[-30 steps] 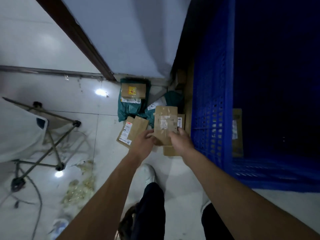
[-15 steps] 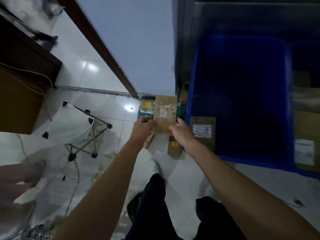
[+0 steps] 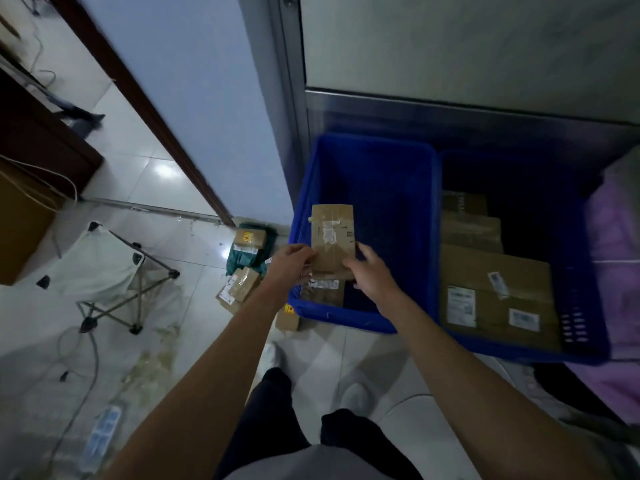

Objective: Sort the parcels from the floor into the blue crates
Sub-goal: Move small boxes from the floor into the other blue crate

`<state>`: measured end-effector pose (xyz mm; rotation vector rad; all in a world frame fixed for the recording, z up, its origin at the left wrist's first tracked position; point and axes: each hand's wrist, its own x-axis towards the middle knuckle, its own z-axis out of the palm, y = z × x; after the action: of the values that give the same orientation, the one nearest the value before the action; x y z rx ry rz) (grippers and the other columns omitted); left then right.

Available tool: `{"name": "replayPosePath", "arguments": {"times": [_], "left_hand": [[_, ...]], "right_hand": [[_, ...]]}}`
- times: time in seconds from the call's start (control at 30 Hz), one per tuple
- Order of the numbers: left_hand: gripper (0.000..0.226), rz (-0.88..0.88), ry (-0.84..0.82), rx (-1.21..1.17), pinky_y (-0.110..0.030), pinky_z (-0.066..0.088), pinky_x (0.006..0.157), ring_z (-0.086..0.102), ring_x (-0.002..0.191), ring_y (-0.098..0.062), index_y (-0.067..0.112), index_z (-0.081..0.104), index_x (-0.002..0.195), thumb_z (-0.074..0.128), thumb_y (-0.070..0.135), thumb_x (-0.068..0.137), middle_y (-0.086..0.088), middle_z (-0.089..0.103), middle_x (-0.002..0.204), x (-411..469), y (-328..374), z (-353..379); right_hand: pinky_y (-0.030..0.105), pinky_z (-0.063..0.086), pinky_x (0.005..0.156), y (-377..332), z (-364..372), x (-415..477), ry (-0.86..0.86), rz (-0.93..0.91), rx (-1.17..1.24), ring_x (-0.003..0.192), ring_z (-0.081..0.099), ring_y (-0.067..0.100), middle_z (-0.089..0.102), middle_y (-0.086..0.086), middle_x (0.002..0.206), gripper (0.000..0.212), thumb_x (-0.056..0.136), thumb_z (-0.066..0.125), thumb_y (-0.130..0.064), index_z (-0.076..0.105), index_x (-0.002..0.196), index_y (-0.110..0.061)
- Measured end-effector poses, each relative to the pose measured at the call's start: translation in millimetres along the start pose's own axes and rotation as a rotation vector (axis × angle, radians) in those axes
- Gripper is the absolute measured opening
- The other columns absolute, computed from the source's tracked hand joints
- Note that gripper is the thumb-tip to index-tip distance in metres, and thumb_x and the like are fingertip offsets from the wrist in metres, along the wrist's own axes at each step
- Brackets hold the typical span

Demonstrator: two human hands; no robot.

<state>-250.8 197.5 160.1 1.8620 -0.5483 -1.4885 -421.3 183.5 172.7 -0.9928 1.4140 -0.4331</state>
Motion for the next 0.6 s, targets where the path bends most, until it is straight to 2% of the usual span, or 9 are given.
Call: {"name": "replayPosePath", "arguments": {"times": [0.07,0.13,0.2,0.3,0.43,0.47,0.53,0.6], "left_hand": [[0.021,0.003,-0.034,0.032,-0.045,0.058,0.092,0.068,0.094,-0.022,0.018,0.064,0.114,0.065,0.025,0.094,-0.008,0.069,0.109,-5.7,6.2,11.5],[0.032,0.012,-0.062,0.063,-0.045,0.058,0.093,0.068,0.095,-0.022,0.018,0.063,0.124,0.065,0.027,0.094,-0.008,0.069,0.113,-5.7,11.2,19.1],[0.037,0.025,-0.080,0.091,-0.047,0.057,0.094,0.068,0.091,-0.022,0.018,0.062,0.130,0.064,0.024,0.094,-0.008,0.071,0.111,-3.0,16.9,25.2],[0.035,0.039,-0.100,0.095,-0.044,0.059,0.091,0.071,0.085,-0.020,0.017,0.066,0.126,0.064,0.017,0.091,-0.006,0.075,0.097,4.5,26.4,32.8],[0.033,0.056,-0.123,0.074,-0.041,0.061,0.087,0.075,0.093,-0.023,0.014,0.067,0.123,0.063,0.016,0.090,-0.006,0.078,0.099,20.2,36.9,41.6],[0.033,0.055,-0.135,0.063,-0.041,0.061,0.087,0.075,0.094,-0.022,0.013,0.064,0.125,0.063,0.017,0.092,-0.006,0.077,0.102,25.1,38.3,44.3],[0.035,0.057,-0.171,0.057,-0.034,0.061,0.075,0.073,0.095,-0.019,0.016,0.052,0.128,0.064,0.026,0.096,-0.004,0.073,0.110,33.3,44.2,51.1],[0.064,0.051,-0.185,0.034,-0.030,0.058,0.071,0.071,0.099,-0.019,0.022,0.036,0.148,0.065,0.041,0.095,-0.005,0.066,0.124,44.4,51.1,57.2]], "right_hand": [[0.029,0.051,0.077,1.7,-16.5,-4.6,0.031,0.007,0.044,0.089,0.056,0.002,0.055,-0.001,0.125,0.054,0.100,0.058,-0.026,0.039,0.150,-0.023],[0.037,0.056,0.086,2.4,-29.3,-4.5,0.062,0.031,0.072,0.090,0.057,0.006,0.054,0.002,0.131,0.056,0.097,0.062,-0.026,0.040,0.149,-0.019],[0.041,0.056,0.094,0.9,-39.8,-2.9,0.085,0.046,0.077,0.092,0.058,0.009,0.053,0.000,0.125,0.056,0.096,0.065,-0.026,0.041,0.147,-0.018],[0.039,0.056,0.093,-2.3,-52.8,2.6,0.108,0.003,0.072,0.094,0.058,0.009,0.054,-0.001,0.119,0.054,0.095,0.066,-0.025,0.045,0.144,-0.018],[0.040,0.056,0.094,-5.3,-67.2,16.1,0.157,-0.050,0.029,0.103,0.059,0.014,0.054,0.002,0.125,0.057,0.093,0.068,-0.024,0.045,0.144,-0.018],[0.036,0.056,0.091,-6.1,-69.7,19.2,0.165,-0.068,-0.008,0.105,0.059,0.015,0.054,0.004,0.128,0.058,0.092,0.069,-0.025,0.045,0.144,-0.018],[0.021,0.051,0.079,-7.5,-73.5,25.4,0.192,-0.114,-0.115,0.106,0.055,0.013,0.049,0.004,0.131,0.060,0.091,0.070,-0.026,0.043,0.144,-0.019],[0.014,0.043,0.080,-8.9,-76.6,32.2,0.232,-0.160,-0.254,0.107,0.049,0.013,0.039,0.004,0.130,0.066,0.090,0.073,-0.026,0.039,0.147,-0.020]]}}
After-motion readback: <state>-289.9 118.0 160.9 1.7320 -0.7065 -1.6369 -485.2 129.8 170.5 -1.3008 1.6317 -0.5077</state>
